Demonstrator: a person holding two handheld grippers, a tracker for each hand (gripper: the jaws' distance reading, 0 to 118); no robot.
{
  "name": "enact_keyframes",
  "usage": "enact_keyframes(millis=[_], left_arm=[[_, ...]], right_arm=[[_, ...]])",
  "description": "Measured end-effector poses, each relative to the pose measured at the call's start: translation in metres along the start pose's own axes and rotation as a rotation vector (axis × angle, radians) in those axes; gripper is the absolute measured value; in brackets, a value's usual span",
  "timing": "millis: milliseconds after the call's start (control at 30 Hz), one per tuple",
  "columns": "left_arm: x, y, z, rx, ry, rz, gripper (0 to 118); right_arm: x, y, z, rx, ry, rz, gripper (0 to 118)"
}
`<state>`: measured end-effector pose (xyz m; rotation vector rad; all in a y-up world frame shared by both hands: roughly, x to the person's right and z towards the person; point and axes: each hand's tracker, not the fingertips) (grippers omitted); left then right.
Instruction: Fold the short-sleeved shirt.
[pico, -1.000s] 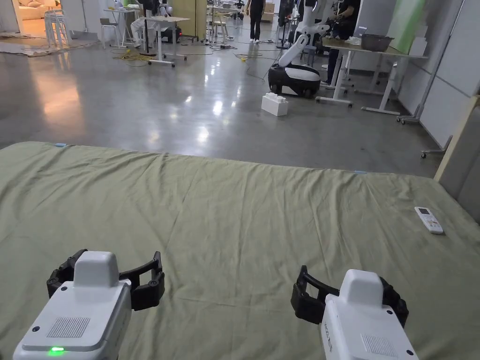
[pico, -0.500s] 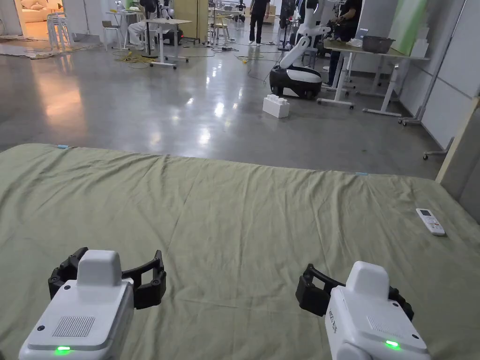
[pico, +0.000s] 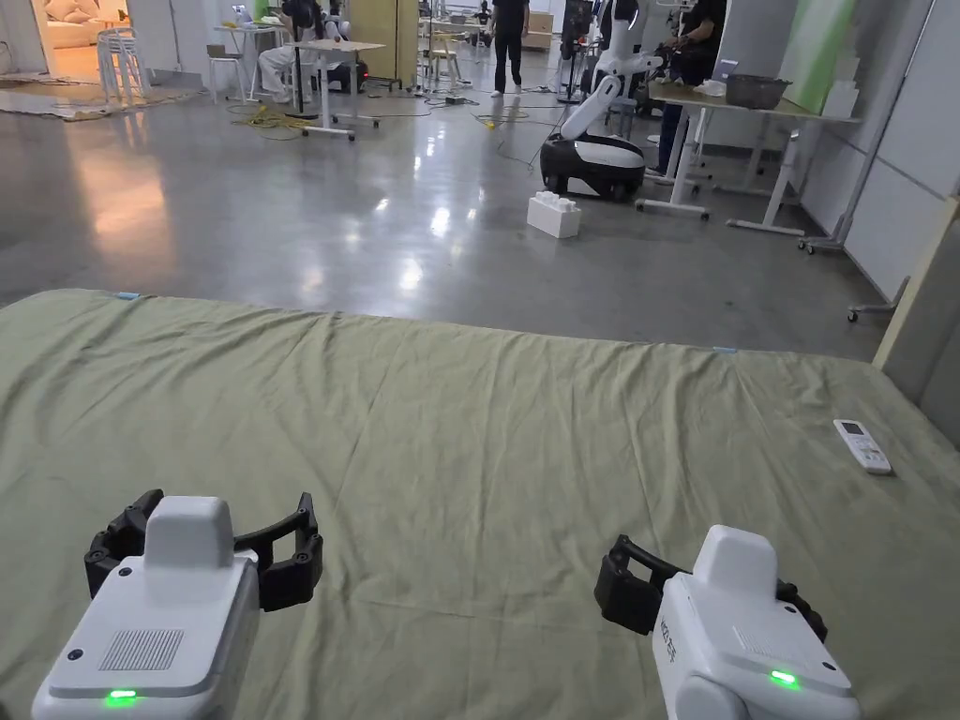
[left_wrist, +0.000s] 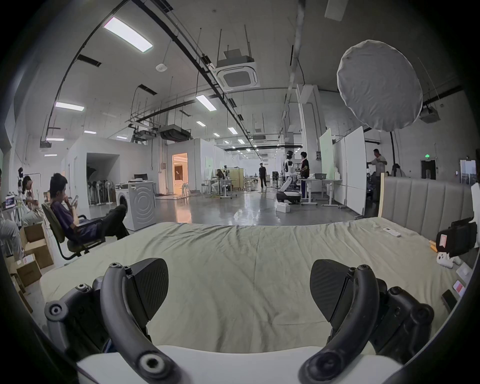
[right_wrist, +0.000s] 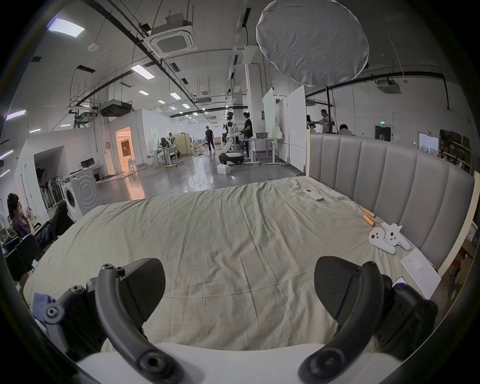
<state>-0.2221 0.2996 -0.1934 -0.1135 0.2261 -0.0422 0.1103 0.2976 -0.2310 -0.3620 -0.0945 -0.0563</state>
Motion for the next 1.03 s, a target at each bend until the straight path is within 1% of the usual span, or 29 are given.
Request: enact_keyframes(millis=[467, 600, 667, 767, 833, 867, 967, 1033], left_arm=[[-0.001, -0.002, -0.001, -0.02, -0.034, 0.001, 110], [-0.001, -0.002, -0.003, -0.022, -0.023, -0.003, 110], [-0.002, -0.002, -0.004, -0.02, -0.027, 0.0, 110], [-0.002, -0.004, -0.005, 0.001, -0.045, 0.002, 110], [-0.001, -0.003, -0.009, -0.024, -0.05, -0.002, 110], [-0.002, -0.003, -0.01, -0.025, -0.052, 0.0, 110], [-0.003, -0.004, -0.013, -0.027, -0.058, 0.009, 110], [-0.005, -0.005, -0.015, -0.027, -0.058, 0.008, 110]], right_arm=[[-0.002, -0.002, -0.008, -0.024, 0.014, 0.015, 115], [-0.006, -0.005, -0.008, -0.003, -0.017, 0.058, 115], [-0.006, -0.008, -0.009, 0.011, -0.018, 0.064, 115], [-0.004, -0.01, -0.009, 0.046, 0.012, 0.07, 115], [-0.004, -0.012, -0.009, 0.084, 0.027, 0.095, 115], [-0.004, -0.012, -0.009, 0.117, 0.019, 0.108, 115], [-0.005, -0.012, -0.013, 0.118, 0.013, 0.11, 115], [-0.003, -0.013, -0.015, 0.146, 0.034, 0.095, 115]])
